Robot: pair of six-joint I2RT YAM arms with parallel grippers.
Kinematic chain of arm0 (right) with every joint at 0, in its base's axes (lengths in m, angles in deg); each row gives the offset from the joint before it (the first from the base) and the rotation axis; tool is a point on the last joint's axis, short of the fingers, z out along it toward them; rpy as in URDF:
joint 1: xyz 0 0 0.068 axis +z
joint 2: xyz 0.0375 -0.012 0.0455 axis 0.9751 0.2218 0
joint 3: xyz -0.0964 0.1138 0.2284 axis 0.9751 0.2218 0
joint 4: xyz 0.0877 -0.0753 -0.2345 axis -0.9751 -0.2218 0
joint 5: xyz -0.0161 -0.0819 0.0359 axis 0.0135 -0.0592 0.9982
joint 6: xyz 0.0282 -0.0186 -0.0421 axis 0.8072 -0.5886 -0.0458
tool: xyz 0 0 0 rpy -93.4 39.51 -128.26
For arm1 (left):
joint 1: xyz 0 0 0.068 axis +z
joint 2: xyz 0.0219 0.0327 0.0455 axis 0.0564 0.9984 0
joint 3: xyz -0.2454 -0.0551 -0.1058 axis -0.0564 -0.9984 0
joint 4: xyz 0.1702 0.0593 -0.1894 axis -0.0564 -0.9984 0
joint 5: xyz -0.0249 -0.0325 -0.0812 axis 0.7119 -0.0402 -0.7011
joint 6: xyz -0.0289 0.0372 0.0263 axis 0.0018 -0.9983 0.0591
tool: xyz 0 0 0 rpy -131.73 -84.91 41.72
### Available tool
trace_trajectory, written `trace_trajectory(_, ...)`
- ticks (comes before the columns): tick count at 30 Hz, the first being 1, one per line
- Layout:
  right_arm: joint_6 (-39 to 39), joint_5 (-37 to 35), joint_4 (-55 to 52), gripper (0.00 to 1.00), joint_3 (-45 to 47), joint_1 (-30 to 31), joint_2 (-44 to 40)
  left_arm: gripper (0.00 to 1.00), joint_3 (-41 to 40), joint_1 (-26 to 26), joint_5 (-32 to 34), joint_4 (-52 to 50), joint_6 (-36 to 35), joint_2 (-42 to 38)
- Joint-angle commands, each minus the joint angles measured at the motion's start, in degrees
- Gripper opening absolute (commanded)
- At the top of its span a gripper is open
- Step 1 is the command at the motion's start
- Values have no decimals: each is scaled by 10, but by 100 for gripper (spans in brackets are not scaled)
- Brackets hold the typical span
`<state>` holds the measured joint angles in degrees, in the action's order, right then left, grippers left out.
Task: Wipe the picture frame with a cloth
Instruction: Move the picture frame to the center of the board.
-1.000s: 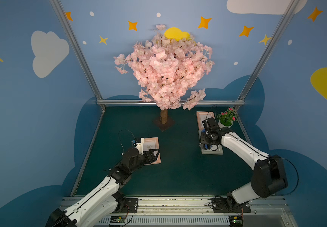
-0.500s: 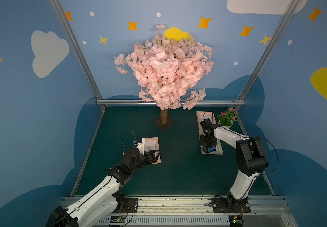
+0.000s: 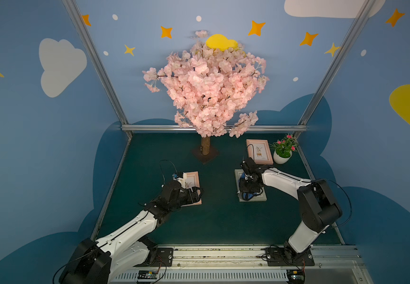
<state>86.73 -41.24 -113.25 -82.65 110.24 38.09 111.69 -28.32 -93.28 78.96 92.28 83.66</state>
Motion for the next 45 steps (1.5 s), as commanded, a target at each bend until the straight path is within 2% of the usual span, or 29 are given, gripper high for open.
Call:
trace_trajectory(1,56,64,-39,0,33,49,-2,81,36,-17,0,-18,-21,25)
trace_trajectory(5,72,62,-49,0,18,74,-33,81,78,-58,29,-42,-25,82)
trace_trajectory(9,55,37,-87,0,-3,62,-78,81,129,-99,44,-60,-17,161)
trace_trajectory(20,-30,-18,-152,0,1,-60,-147,78,299,-193,67,-122,-4,377)
trace_trajectory(23,-46,-15,-155,0,11,-91,-143,76,342,-207,70,-144,-6,425)
trace_trajectory(27,-52,15,-134,0,33,-103,-128,74,377,-215,70,-162,-10,465)
trace_trajectory(33,-35,85,-83,0,82,-87,-125,66,389,-213,79,-176,-12,485)
trace_trajectory(40,1,97,-64,0,94,-25,-128,54,346,-195,87,-172,-15,458)
trace_trajectory(45,19,90,-62,0,78,14,-111,51,287,-173,92,-159,-19,418)
